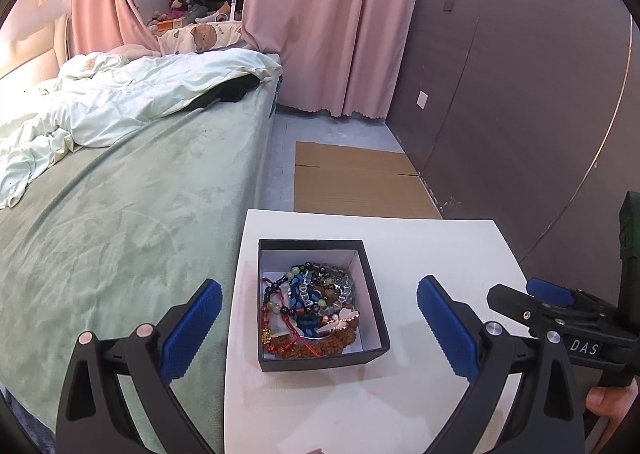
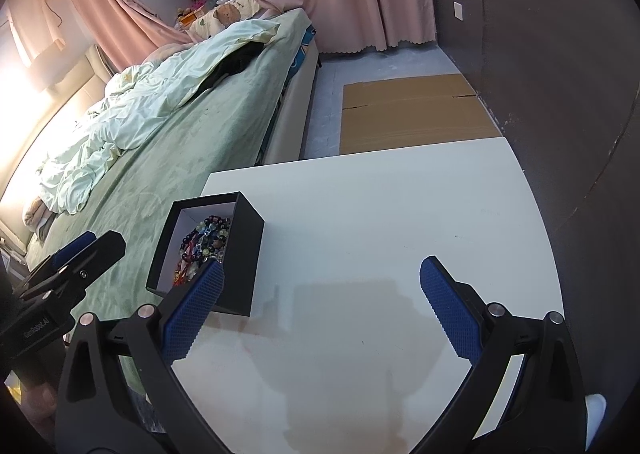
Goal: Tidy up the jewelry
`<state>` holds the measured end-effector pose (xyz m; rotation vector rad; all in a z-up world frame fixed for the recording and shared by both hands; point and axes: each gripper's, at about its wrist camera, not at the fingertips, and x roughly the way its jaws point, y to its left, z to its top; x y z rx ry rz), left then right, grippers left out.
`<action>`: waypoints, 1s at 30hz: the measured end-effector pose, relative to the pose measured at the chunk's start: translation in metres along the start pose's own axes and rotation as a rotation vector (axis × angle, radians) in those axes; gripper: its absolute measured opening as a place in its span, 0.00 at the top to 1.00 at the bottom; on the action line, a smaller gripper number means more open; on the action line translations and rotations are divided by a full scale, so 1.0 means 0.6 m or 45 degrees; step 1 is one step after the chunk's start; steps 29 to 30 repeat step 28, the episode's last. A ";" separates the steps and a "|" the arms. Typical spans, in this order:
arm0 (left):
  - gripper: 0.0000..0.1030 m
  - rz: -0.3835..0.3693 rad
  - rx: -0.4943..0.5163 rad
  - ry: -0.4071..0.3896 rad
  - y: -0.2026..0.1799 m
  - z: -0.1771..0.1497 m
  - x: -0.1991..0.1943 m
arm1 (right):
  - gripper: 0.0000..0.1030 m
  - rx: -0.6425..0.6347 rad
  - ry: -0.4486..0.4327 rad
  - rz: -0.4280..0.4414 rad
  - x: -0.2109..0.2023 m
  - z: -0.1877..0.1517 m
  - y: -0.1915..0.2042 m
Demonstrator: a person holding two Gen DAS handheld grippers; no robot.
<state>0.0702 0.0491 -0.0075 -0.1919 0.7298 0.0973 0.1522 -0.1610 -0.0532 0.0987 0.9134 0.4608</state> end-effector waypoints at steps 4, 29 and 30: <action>0.08 0.001 0.001 0.000 0.000 -0.001 -0.002 | 0.05 -0.002 -0.001 -0.002 -0.007 -0.001 -0.003; 0.08 -0.005 0.024 0.019 -0.006 -0.002 0.002 | 0.05 -0.003 0.000 -0.001 -0.009 -0.003 -0.003; 0.08 -0.005 0.024 0.019 -0.006 -0.002 0.002 | 0.05 -0.003 0.000 -0.001 -0.009 -0.003 -0.003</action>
